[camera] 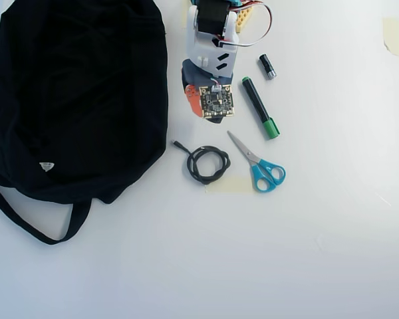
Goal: Put the bike light into the black bag
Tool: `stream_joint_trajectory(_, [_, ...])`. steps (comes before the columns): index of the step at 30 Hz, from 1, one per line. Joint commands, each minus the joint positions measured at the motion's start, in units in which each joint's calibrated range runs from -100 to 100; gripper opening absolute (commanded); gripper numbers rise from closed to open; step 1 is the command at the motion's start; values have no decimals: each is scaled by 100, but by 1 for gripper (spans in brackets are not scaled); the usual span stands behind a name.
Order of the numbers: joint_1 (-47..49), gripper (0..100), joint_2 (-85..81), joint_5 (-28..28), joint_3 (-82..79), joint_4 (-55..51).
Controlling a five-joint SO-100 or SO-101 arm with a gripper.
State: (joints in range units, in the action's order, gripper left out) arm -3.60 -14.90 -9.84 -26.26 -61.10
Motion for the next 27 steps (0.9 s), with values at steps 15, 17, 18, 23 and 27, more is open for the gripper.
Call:
stream_joint_trajectory(15, [-291, 2, -1033, 837, 227, -195])
stream_joint_trajectory(17, [-336, 2, -1107, 932, 227, -195])
stream_joint_trajectory(18, [-351, 2, -1140, 968, 227, -195])
stream_joint_trajectory(23, [-343, 2, -1298, 1467, 227, -204])
stream_joint_trajectory(27, [-388, 2, -1448, 1545, 254, -161])
